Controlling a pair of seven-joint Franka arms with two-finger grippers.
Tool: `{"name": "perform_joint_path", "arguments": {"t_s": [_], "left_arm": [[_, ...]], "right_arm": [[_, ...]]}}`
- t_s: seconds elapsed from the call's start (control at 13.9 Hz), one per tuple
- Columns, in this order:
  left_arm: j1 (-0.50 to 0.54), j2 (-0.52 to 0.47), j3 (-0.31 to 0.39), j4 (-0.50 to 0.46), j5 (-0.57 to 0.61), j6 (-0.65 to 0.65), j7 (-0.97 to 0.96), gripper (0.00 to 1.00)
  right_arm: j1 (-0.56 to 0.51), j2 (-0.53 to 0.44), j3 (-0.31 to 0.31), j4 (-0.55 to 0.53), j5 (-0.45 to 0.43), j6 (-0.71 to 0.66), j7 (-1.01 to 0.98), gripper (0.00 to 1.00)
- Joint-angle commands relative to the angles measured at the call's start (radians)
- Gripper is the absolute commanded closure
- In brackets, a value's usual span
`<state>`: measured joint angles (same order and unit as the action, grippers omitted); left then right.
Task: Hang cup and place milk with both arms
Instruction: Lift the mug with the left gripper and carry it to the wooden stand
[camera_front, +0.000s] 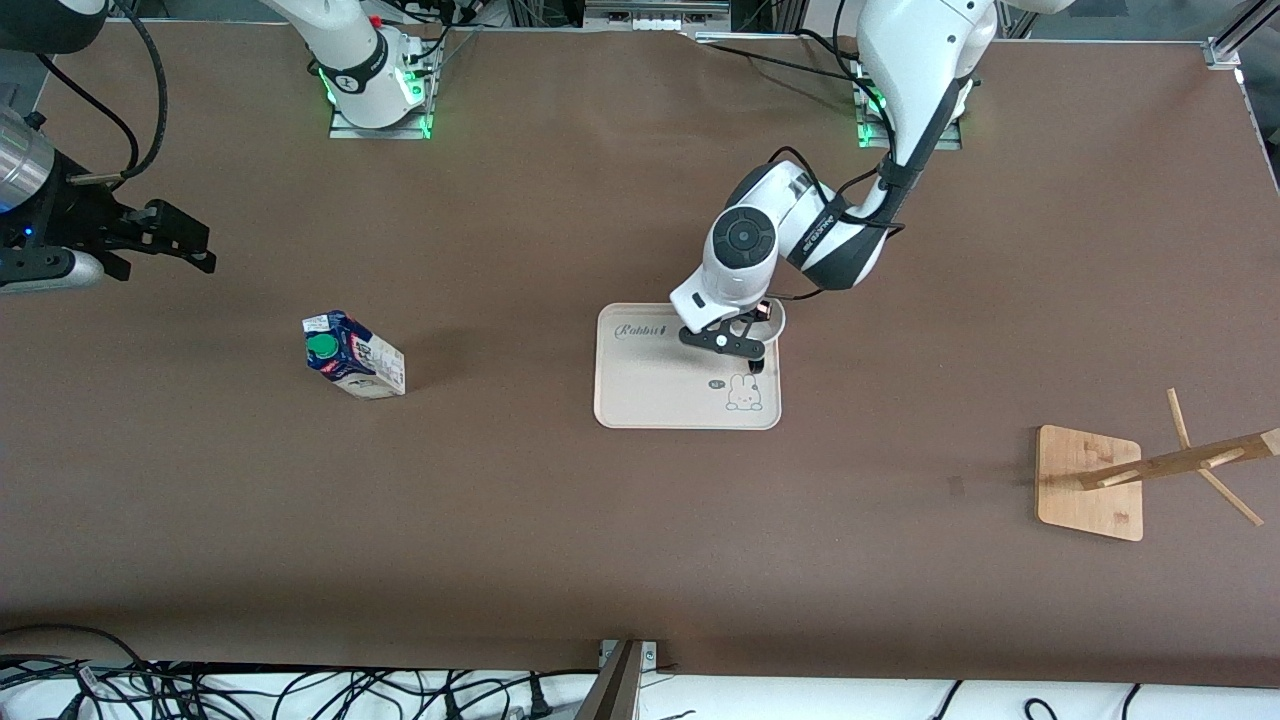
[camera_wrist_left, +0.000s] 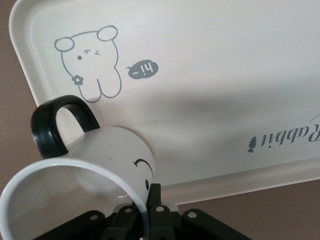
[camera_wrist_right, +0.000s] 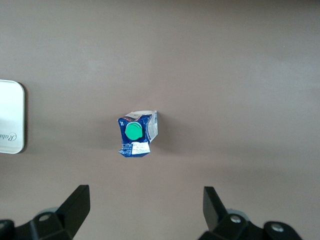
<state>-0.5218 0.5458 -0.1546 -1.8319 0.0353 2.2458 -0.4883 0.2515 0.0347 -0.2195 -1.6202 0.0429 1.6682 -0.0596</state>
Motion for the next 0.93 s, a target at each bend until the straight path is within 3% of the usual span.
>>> {"name": "perform_joint_path", "arguments": {"t_s": [0.0,0.29,0.65,0.86], "left_arm": [[0.003,-0.035,-0.002,0.042,0.015,-0.009,-0.035,1.00],[0.020,-0.156,-0.002,0.094,0.017,-0.011,-0.052,1.00],[0.164,-0.352,-0.002,0.105,0.014,-0.051,-0.047,1.00],[0.253,-0.397,0.000,0.109,0.026,-0.077,-0.035,1.00]], "right_arm": [[-0.008,0.011,0.000,0.026,-0.008,-0.016,-0.019,0.00],[-0.008,0.011,0.000,0.026,-0.008,-0.016,-0.019,0.00],[-0.005,0.011,0.000,0.028,-0.006,-0.016,-0.019,0.00],[0.002,0.011,0.005,0.034,-0.006,-0.018,-0.019,0.00]]}}
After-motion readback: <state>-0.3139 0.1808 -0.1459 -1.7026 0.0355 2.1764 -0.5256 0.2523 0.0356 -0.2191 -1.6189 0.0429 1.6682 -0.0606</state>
